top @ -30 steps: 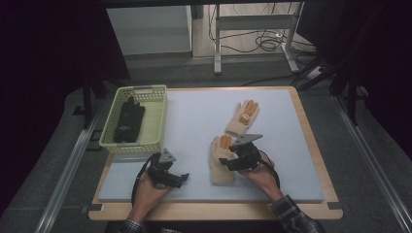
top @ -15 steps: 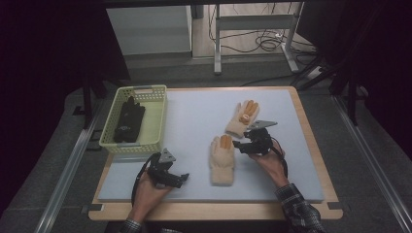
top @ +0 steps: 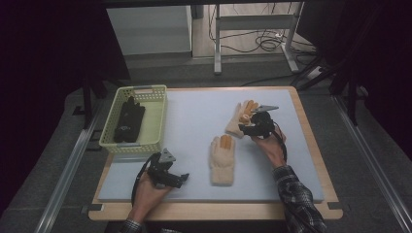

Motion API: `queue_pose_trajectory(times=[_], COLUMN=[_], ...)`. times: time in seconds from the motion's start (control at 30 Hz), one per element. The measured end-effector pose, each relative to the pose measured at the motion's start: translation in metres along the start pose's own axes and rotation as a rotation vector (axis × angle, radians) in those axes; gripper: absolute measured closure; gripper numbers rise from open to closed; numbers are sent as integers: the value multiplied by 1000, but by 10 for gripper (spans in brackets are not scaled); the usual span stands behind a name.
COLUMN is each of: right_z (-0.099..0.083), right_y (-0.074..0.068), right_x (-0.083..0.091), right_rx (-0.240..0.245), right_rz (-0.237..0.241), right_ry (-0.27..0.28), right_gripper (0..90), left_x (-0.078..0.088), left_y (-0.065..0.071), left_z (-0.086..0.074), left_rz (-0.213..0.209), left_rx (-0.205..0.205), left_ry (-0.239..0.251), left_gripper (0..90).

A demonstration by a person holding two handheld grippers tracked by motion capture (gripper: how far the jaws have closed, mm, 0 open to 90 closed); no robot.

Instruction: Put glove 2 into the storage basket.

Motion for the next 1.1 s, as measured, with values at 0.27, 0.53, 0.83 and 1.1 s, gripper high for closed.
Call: queue_pose_trajectory(times=[0.27, 0.53, 0.83, 1.1], right_z=[8, 8, 6, 15], right_y=[15, 21, 21, 21], right_x=[-21, -41, -47, -27], right_rx=[-7, -8, 13, 11], right_rz=[-19, -55, -76, -48], right_ry=[-10, -21, -52, -31], right_gripper=[384, 384, 591, 607], left_x=[0, 0, 0, 0], left_y=[0, 0, 0, 0], left_z=[0, 0, 0, 0], left_rz=[2, 2, 3, 3], left_rx=[-2, -2, -3, -4], left_ry=[1, 2, 3, 2], left_gripper=[19, 19, 20, 21])
Point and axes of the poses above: each handheld gripper's, and its own axes: x roughly backward along the jaws, z roughly out of its top, y roughly to its right, the point moved 5 cm from there along -x, roughly forward along the jaws, and after that the axes turned 4 degrees about -x, right-handed, at the moved point
